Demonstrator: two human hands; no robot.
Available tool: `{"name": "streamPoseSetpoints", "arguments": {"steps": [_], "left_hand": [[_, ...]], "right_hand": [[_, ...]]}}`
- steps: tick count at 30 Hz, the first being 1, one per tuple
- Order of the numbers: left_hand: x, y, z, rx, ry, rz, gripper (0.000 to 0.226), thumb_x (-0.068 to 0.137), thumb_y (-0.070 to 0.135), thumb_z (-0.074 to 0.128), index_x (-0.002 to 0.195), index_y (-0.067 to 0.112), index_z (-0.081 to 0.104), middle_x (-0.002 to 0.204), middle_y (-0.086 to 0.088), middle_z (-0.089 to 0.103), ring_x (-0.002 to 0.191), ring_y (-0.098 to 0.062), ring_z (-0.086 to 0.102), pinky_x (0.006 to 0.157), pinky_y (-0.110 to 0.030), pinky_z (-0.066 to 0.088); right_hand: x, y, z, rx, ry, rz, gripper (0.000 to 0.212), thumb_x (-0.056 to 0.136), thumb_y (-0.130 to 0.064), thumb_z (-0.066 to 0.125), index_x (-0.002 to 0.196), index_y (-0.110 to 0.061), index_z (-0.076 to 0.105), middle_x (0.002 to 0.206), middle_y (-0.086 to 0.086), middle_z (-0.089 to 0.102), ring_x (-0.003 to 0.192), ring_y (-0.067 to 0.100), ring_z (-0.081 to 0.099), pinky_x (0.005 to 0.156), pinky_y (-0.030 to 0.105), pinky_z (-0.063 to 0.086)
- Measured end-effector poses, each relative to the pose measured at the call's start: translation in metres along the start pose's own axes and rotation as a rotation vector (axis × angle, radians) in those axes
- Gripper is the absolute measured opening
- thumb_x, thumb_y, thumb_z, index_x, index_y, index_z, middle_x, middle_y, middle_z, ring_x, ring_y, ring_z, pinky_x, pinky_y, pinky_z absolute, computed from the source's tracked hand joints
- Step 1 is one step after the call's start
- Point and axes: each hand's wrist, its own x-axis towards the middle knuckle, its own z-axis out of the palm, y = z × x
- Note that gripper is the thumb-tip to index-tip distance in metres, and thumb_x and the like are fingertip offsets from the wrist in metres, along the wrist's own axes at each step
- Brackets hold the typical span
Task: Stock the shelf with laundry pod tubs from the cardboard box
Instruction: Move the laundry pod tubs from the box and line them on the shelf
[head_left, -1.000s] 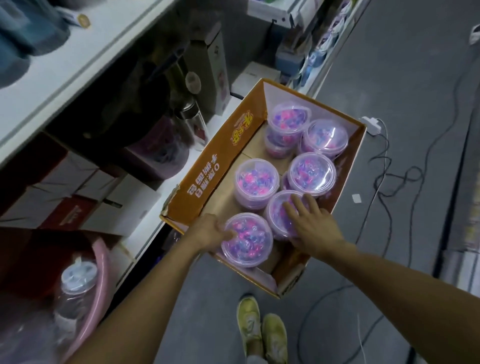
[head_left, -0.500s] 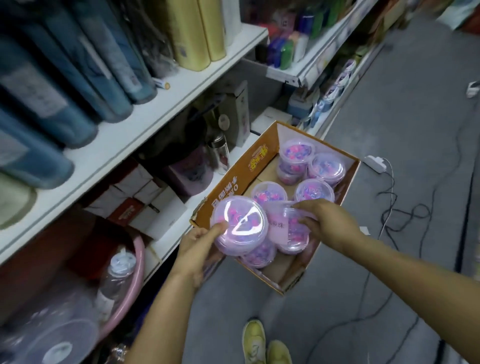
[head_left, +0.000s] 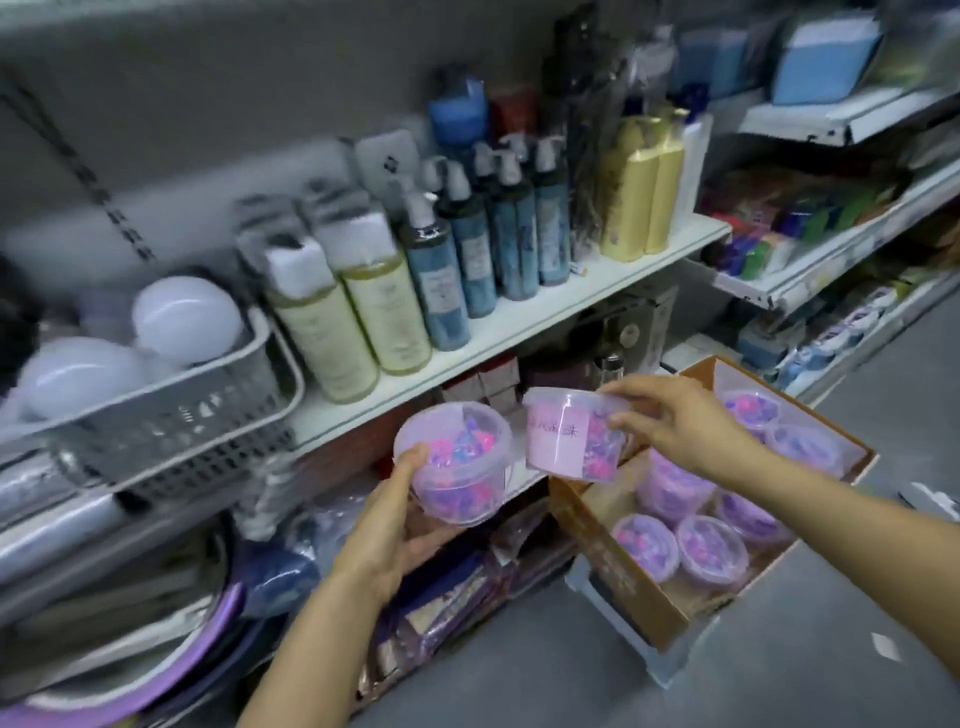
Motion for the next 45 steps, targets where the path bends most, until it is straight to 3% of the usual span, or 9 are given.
{"name": "streamPoseSetpoints", "arguments": {"steps": [5, 8, 14, 18, 23, 27, 32, 35, 45], "left_hand": [[-0.079, 0.018, -0.11, -0.019, 0.094, 0.1, 0.032, 0.09, 0.045, 0.055, 0.105, 0.017, 0.059, 0.094, -0.012, 0.065, 0.086, -0.028, 0.065, 0.08, -0.044, 0.056], [-0.13, 0.024, -0.184, -0.014, 0.134, 0.142, 0.035, 0.09, 0.048, 0.053, 0.104, 0.017, 0.061, 0.087, -0.009, 0.071, 0.087, -0.025, 0.067, 0.071, -0.039, 0.057], [-0.231, 0.028, -0.316, 0.003, 0.238, 0.199, 0.041, 0.087, 0.051, 0.055, 0.108, 0.016, 0.056, 0.097, -0.02, 0.067, 0.086, -0.032, 0.068, 0.07, -0.038, 0.059], [-0.287, 0.029, -0.38, -0.019, 0.267, 0.255, 0.049, 0.077, 0.058, 0.059, 0.108, 0.02, 0.056, 0.105, -0.024, 0.064, 0.095, -0.037, 0.066, 0.083, -0.046, 0.056], [-0.338, 0.052, -0.436, -0.026, 0.29, 0.332, 0.058, 0.071, 0.061, 0.056, 0.106, 0.015, 0.061, 0.088, -0.02, 0.07, 0.084, -0.032, 0.067, 0.077, -0.042, 0.057], [-0.362, 0.081, -0.466, -0.058, 0.328, 0.382, 0.062, 0.079, 0.059, 0.055, 0.119, 0.012, 0.057, 0.104, -0.026, 0.065, 0.088, -0.035, 0.066, 0.067, -0.039, 0.06], [-0.377, 0.116, -0.488, -0.106, 0.335, 0.46, 0.065, 0.082, 0.059, 0.055, 0.125, 0.011, 0.052, 0.104, -0.025, 0.063, 0.089, -0.037, 0.067, 0.068, -0.039, 0.061], [-0.378, 0.137, -0.496, -0.11, 0.332, 0.503, 0.08, 0.07, 0.064, 0.061, 0.129, 0.011, 0.05, 0.11, -0.026, 0.062, 0.093, -0.038, 0.068, 0.068, -0.038, 0.06], [-0.355, 0.213, -0.512, -0.103, 0.342, 0.612, 0.086, 0.063, 0.066, 0.062, 0.129, 0.011, 0.049, 0.108, -0.025, 0.063, 0.094, -0.037, 0.068, 0.076, -0.041, 0.059]], "right_hand": [[-0.007, -0.115, 0.035, 0.16, -0.086, -0.151, 0.021, 0.08, -0.006, 0.073, 0.099, -0.013, 0.069, 0.088, 0.001, 0.071, 0.074, -0.003, 0.06, 0.073, 0.012, 0.048], [-0.028, -0.185, 0.072, 0.253, -0.098, -0.217, 0.022, 0.077, -0.001, 0.073, 0.094, -0.014, 0.067, 0.085, -0.003, 0.069, 0.072, -0.01, 0.06, 0.072, 0.007, 0.047], [-0.077, -0.313, 0.139, 0.277, -0.145, -0.349, 0.022, 0.076, -0.004, 0.074, 0.094, -0.016, 0.07, 0.089, -0.005, 0.072, 0.08, -0.002, 0.063, 0.079, 0.015, 0.049], [-0.102, -0.384, 0.161, 0.263, -0.148, -0.446, 0.026, 0.078, -0.005, 0.074, 0.092, -0.027, 0.07, 0.089, -0.012, 0.073, 0.083, -0.002, 0.064, 0.08, 0.012, 0.049], [-0.116, -0.457, 0.174, 0.265, -0.139, -0.545, 0.022, 0.08, -0.011, 0.073, 0.101, -0.019, 0.071, 0.096, -0.005, 0.072, 0.088, 0.0, 0.065, 0.078, 0.008, 0.048], [-0.109, -0.513, 0.17, 0.303, -0.095, -0.633, 0.02, 0.08, -0.006, 0.072, 0.099, -0.012, 0.071, 0.093, 0.005, 0.073, 0.079, 0.002, 0.06, 0.075, 0.009, 0.046], [-0.084, -0.579, 0.153, 0.373, 0.013, -0.718, 0.024, 0.082, -0.005, 0.069, 0.102, -0.019, 0.067, 0.09, -0.011, 0.068, 0.075, -0.013, 0.061, 0.075, 0.003, 0.047], [-0.058, -0.616, 0.146, 0.337, 0.135, -0.785, 0.025, 0.083, -0.01, 0.07, 0.105, -0.019, 0.066, 0.092, -0.011, 0.066, 0.082, -0.005, 0.061, 0.078, 0.002, 0.043], [0.061, -0.675, 0.181, 0.067, 0.232, -0.907, 0.027, 0.085, -0.014, 0.062, 0.111, -0.014, 0.065, 0.114, 0.003, 0.065, 0.11, 0.021, 0.055, 0.098, 0.042, 0.046]]}}
